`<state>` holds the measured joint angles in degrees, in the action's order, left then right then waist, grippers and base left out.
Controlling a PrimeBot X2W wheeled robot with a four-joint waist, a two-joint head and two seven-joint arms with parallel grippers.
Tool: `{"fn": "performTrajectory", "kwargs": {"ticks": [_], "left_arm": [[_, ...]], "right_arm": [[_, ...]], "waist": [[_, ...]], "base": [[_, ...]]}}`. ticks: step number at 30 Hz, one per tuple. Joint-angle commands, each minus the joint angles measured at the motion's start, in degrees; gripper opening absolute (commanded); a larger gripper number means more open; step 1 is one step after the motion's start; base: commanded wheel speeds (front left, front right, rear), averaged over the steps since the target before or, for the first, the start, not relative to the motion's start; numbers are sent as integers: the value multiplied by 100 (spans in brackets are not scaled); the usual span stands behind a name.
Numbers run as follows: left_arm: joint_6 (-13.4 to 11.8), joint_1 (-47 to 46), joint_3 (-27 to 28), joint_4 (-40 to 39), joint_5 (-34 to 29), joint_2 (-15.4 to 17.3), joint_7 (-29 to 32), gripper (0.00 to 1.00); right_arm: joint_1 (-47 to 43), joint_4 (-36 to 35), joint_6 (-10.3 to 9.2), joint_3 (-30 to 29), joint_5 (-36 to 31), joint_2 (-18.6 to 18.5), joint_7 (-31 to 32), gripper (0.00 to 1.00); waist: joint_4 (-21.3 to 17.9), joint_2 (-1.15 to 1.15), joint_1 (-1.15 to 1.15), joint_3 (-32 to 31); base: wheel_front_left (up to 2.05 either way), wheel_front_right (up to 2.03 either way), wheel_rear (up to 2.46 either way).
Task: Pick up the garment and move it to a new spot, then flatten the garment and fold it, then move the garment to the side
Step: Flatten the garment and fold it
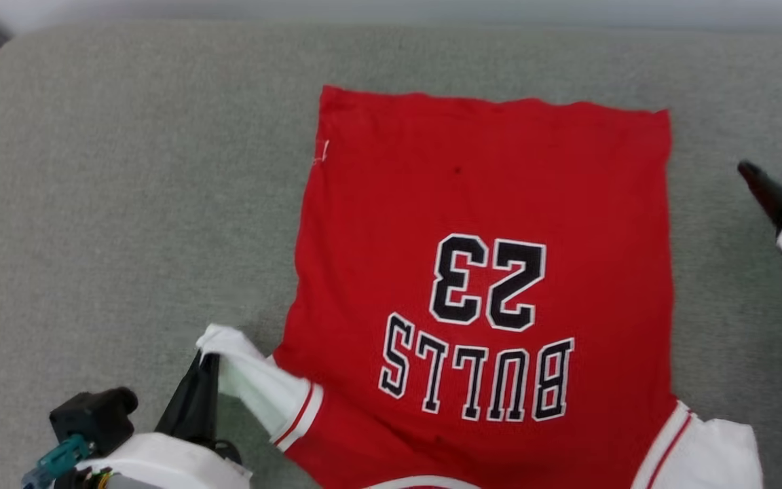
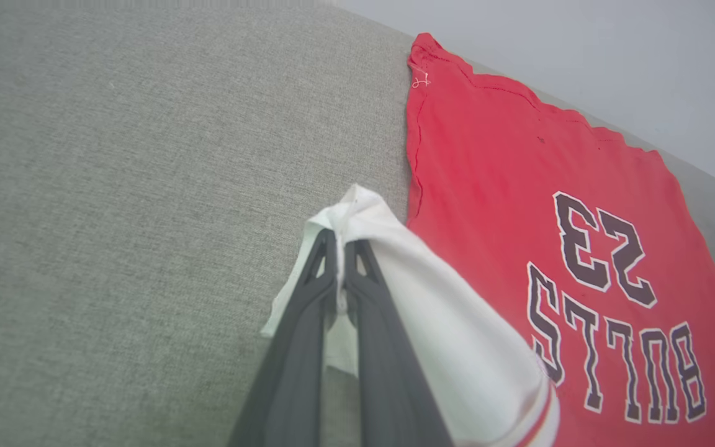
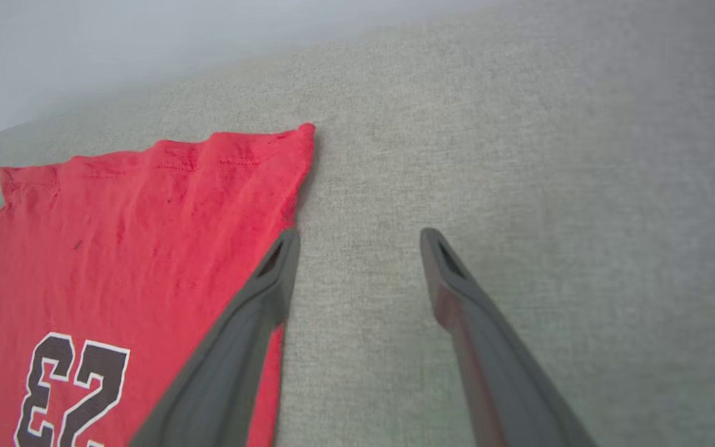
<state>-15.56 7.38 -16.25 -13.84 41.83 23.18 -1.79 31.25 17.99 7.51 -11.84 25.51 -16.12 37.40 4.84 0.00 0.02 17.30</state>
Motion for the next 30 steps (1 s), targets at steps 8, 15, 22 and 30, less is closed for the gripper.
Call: {"fn": "performTrajectory", "kwargs": {"ticks": [8,15,22,30], "left_arm": [[313,-767,-288,150,-173,-192,-162,0],[467,-1055,-446,218,-238,-289,-234,0],[524,-1124,-495,306,-203,-324,-269,0],[518,-1141,-513,356,-196,-278,-219,0]], "right_arm": [[1869,1377,-4,37,-562,-11,1022,100],[2529,2029,-4,-108,-1017,-68,1341,100],[2291,2742,-5,-206,-1173,121,1969,46],[2361,2686,-4,-87,-1117,108,1914,0]], "waist": [[711,0,-2,859],[936,0,-2,1200],[994,0,-2,1256],[952,0,-2,1119]], "base": [[0,0,0],[0,0,0],[0,0,0],[0,0,0]]}}
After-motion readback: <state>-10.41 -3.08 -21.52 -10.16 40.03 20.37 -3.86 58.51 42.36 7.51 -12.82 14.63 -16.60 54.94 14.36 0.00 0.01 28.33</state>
